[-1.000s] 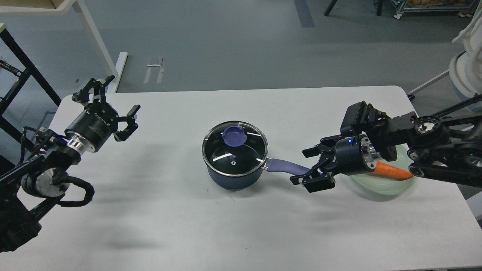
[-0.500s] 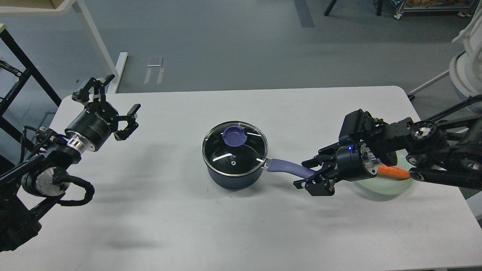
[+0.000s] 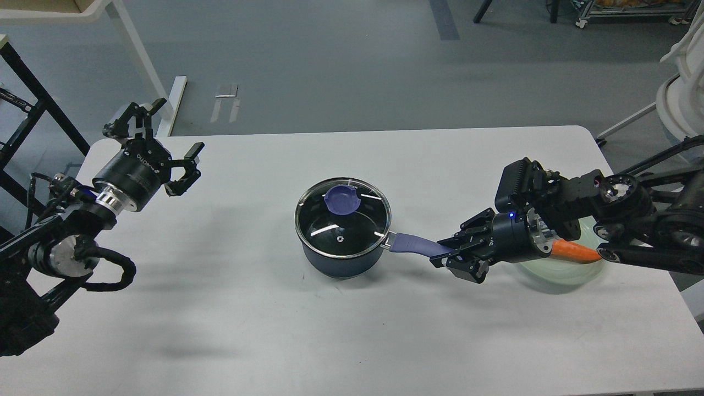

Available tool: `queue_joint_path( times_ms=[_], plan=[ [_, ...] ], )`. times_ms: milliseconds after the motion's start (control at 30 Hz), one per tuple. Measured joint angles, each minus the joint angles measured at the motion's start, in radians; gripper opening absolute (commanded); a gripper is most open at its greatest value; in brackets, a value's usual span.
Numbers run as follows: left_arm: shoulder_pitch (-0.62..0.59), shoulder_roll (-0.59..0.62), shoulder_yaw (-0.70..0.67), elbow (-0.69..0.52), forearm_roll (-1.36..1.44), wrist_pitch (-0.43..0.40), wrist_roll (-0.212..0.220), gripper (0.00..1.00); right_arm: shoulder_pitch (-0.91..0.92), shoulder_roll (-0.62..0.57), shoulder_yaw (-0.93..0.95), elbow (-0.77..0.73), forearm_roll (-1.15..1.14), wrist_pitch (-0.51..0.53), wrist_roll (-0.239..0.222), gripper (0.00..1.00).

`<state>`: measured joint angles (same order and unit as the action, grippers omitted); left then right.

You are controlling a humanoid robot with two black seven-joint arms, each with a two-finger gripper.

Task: Open pot lid
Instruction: 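Move the left gripper over the pot and grasp the purple lid knob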

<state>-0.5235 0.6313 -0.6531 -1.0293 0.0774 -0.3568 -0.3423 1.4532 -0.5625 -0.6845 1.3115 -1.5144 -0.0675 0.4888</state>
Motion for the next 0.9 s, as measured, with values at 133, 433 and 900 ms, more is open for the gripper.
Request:
queue_joint_path(
  times_ms=[133,433,900],
  plan=[
    [-0.053,0.023,0.002,0.027,0.188,-0.024,-0.035,0.99,0.000,-0.001,0.000,0.000,-0.001,0.000,0.000,0.31],
    [-0.254,0.025,0.004,-0.071,1.097,-0.019,-0.146,0.99,0.000,0.000,0.000,-0.002,0.000,0.000,0.000,0.32],
    [-0.550,-0.093,0.524,-0.178,1.815,0.343,-0.147,0.99,-0.001,0.009,0.000,-0.001,0.001,0.000,0.000,0.32]
  ],
)
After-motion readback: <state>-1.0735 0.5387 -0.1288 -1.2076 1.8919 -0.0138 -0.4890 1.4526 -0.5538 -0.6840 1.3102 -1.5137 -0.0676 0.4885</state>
